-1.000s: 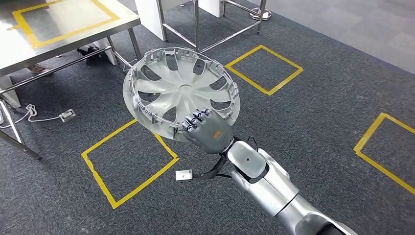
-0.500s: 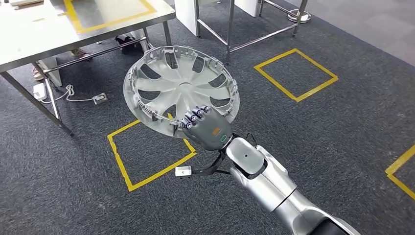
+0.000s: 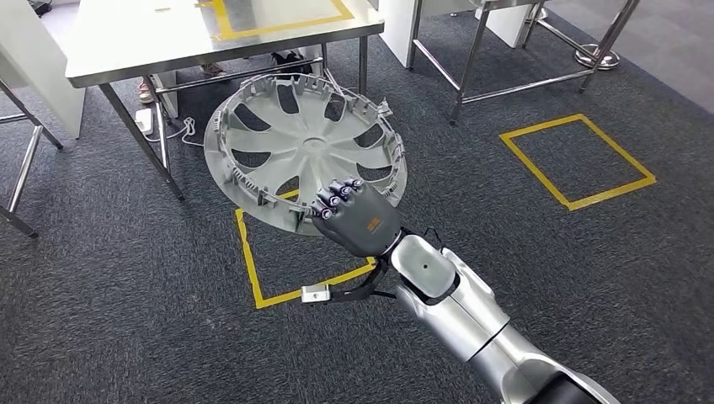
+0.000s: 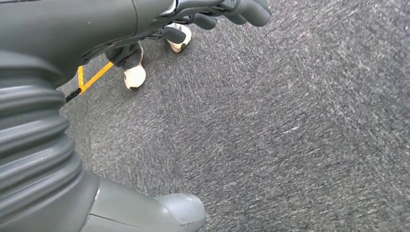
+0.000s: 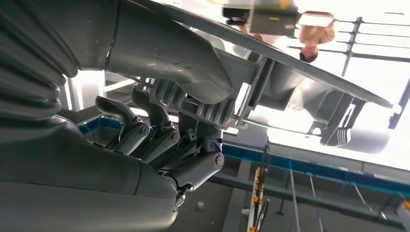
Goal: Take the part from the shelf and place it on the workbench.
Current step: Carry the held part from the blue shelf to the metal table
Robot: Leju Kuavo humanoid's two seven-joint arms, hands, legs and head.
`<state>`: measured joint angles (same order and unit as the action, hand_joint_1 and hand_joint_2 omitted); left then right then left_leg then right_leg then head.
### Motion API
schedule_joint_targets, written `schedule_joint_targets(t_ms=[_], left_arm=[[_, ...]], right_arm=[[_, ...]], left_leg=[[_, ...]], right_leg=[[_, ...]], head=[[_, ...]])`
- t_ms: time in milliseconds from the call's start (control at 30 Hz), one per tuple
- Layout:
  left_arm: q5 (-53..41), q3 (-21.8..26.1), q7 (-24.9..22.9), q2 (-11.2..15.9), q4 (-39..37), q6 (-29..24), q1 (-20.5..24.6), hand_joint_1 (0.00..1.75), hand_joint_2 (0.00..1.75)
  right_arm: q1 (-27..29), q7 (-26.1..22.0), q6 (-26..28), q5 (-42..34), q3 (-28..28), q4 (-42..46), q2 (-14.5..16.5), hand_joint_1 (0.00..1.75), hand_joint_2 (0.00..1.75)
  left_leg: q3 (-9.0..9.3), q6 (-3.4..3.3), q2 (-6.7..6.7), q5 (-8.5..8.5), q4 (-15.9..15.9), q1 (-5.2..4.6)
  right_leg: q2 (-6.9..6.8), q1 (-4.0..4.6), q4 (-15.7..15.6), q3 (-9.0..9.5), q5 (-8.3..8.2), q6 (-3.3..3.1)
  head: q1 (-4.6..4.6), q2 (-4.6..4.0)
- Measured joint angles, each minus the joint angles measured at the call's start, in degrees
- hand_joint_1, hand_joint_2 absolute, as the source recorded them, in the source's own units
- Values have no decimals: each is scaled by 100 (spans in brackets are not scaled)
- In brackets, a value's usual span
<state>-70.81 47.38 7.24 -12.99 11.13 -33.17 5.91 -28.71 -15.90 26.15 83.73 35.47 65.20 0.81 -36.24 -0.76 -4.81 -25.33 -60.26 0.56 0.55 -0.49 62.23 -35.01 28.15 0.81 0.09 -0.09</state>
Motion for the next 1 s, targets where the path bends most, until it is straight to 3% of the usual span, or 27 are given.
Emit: schedule_joint_targets(t_ms=[33, 100, 400, 633, 700, 800, 867, 933, 967, 1000], left_arm=[[-3, 3, 9, 1, 0, -11, 0, 0, 175], [-5, 15, 13, 4, -1, -27, -4, 0, 175], [-7, 47, 11, 9, -1, -44, 1, 0, 175], [-71, 75, -94, 15, -2, -78, -14, 0, 175], [-103, 75, -112, 21, -2, -80, -18, 0, 175], [-144, 75, -111, 30, 1, -92, -31, 0, 175], [-153, 75, -101, 25, 1, -101, -46, 0, 175], [-157, 75, -91, 27, 0, -104, -58, 0, 175], [-160, 75, -88, 27, -1, -104, -69, 0, 175], [-164, 75, -87, 26, -1, -104, -80, 0, 175]], right_arm=[[2, -32, 37, -48, 0, 0, 8, 175, 175], [9, -56, 69, -86, 0, 0, 24, 175, 175], [12, -100, 76, -129, 0, 0, 30, 175, 175], [11, -250, 97, -239, 0, -29, 70, 175, 175], [10, -261, 112, -246, 0, -46, 89, 175, 175], [21, -267, 139, -255, -1, -44, 132, 175, 175], [40, -271, 161, -265, -2, -36, 145, 175, 175], [67, -280, 173, -270, -3, -35, 142, 175, 175], [90, -287, 173, -269, -4, -35, 139, 175, 175], [115, -294, 172, -267, -4, -35, 136, 175, 175]], left_leg=[[-16, 22, -17, -1, -9, -12], [-37, 43, -15, 12, 1, -24], [-6, 126, 13, 73, 104, -15], [-12, 134, 13, 74, 105, -15], [-20, 98, 15, 53, 92, -32], [94, -21, 42, 74, 271, -12], [217, -41, 76, 142, 416, 39], [246, -26, 105, 127, 416, 53], [247, -10, 111, 100, 391, 64], [246, 13, 114, 66, 357, 82]], right_leg=[[24, 3, -188, 73, -40, -8], [40, 12, -249, 73, -55, -11], [54, 22, -253, 46, -83, -78], [55, 21, -252, 45, -83, -80], [57, -5, -282, 51, -88, -54], [52, -20, -320, 83, -71, 25], [34, -24, 15, -62, 110, 74], [21, -53, 710, -443, 413, 136], [17, -73, 988, -613, 494, 165], [13, -92, 1081, -693, 466, 195]], head=[[-2, 0], [-5, 0], [-4, 0], [-3, 0], [-3, 0], [-5, 0], [5, 0], [15, 0], [15, 0], [15, 0]])
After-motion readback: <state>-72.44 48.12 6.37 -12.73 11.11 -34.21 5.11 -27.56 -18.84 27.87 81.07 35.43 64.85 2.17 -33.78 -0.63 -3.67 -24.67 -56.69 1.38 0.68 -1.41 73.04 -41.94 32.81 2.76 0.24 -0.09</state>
